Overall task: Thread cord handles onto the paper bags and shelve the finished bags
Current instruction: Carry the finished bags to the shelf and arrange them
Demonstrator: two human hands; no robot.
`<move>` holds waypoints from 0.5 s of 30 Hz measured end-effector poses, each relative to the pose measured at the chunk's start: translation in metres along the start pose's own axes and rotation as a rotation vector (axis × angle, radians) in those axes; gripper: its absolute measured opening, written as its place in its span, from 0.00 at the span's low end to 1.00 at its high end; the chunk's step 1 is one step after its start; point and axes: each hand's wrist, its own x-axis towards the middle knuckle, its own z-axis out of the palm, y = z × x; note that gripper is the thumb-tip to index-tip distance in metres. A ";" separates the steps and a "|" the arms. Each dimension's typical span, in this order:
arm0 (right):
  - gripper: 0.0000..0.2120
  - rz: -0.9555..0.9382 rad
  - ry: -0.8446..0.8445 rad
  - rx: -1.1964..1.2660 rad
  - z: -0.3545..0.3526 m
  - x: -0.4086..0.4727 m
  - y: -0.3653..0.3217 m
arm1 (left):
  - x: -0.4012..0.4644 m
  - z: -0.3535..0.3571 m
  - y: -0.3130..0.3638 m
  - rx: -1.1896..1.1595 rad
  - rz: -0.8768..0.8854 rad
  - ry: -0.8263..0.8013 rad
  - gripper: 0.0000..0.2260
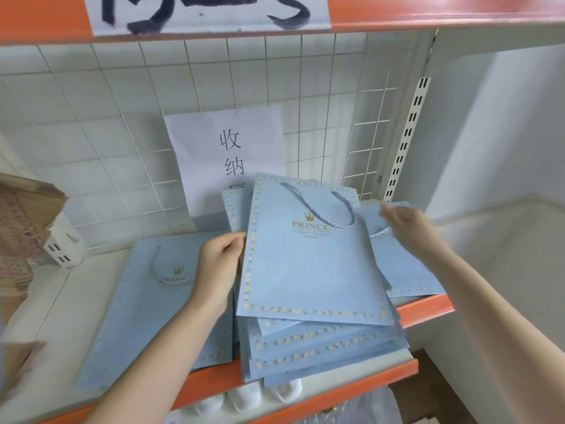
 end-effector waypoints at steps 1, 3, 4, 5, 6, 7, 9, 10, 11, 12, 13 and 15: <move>0.38 0.013 -0.154 0.105 0.008 -0.012 -0.018 | -0.002 0.003 0.002 -0.005 0.015 -0.030 0.13; 0.33 0.052 -0.263 0.116 0.024 -0.024 -0.029 | -0.004 0.006 0.002 -0.004 0.021 -0.062 0.13; 0.27 0.050 -0.227 0.126 0.027 -0.026 -0.028 | -0.003 0.005 0.000 0.005 0.015 -0.057 0.14; 0.21 0.046 -0.195 0.156 0.027 -0.025 -0.023 | -0.002 0.001 -0.002 0.028 0.006 -0.037 0.15; 0.16 0.061 -0.179 0.207 0.024 -0.022 -0.017 | 0.000 -0.003 -0.006 0.057 -0.003 -0.011 0.17; 0.14 0.081 -0.174 0.268 0.018 -0.015 -0.008 | 0.003 -0.010 -0.010 0.077 -0.011 0.021 0.18; 0.13 0.141 -0.090 0.296 0.003 -0.005 0.005 | 0.007 -0.027 -0.018 0.097 -0.020 0.096 0.19; 0.12 0.145 0.001 0.252 -0.010 0.001 0.013 | 0.010 -0.037 -0.019 0.109 -0.025 0.137 0.20; 0.11 0.130 0.110 0.169 -0.025 0.006 0.021 | 0.013 -0.048 -0.021 0.109 -0.040 0.182 0.20; 0.11 0.122 0.223 0.083 -0.041 0.011 0.029 | 0.016 -0.062 -0.021 0.113 -0.051 0.226 0.21; 0.11 0.118 0.321 0.013 -0.057 0.015 0.038 | 0.018 -0.077 -0.021 0.131 -0.052 0.269 0.22; 0.10 0.144 0.428 -0.060 -0.084 0.024 0.058 | 0.023 -0.107 -0.020 0.213 -0.047 0.323 0.22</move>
